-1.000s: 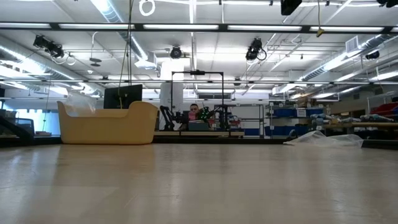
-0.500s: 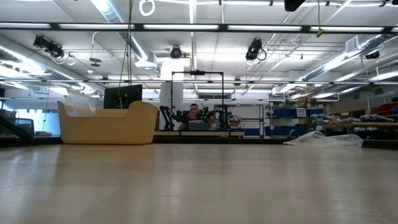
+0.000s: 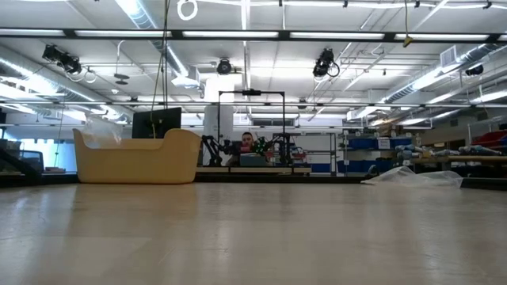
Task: Roll bandage
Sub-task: Roll the blue bandage
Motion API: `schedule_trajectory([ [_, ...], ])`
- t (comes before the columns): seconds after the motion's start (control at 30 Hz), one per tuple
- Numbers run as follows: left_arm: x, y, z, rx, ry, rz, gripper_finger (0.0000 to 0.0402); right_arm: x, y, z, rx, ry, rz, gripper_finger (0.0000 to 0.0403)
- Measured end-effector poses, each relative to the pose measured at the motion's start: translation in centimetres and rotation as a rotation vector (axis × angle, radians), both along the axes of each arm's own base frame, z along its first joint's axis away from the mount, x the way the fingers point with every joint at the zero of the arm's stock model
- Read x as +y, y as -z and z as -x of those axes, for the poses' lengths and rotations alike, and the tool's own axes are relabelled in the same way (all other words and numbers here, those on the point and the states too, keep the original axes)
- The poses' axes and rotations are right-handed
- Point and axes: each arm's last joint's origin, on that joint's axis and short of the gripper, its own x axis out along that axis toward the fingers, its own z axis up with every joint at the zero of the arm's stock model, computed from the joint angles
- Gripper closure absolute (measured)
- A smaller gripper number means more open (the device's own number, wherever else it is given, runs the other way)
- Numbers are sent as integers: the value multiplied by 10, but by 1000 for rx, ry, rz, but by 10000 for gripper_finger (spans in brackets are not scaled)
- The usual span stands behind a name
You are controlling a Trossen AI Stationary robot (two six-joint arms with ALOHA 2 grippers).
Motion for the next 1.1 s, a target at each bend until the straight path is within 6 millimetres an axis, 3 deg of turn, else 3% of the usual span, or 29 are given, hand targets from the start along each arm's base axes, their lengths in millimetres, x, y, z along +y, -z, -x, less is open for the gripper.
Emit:
schedule_trajectory([
  [0.33,12,59,1,173,-60,-71,399,0,-23,-1,-62,1,-61,403],
  [0.63,-6,102,-15,355,-32,-203,399,-5,-54,-14,-37,107,-63,403],
  [0.83,-32,108,-22,420,-16,-298,399,-12,-71,-22,-21,176,-25,403],
  [1.1,-66,98,-38,479,12,-420,399,-28,-72,-31,1,238,-51,399],
])
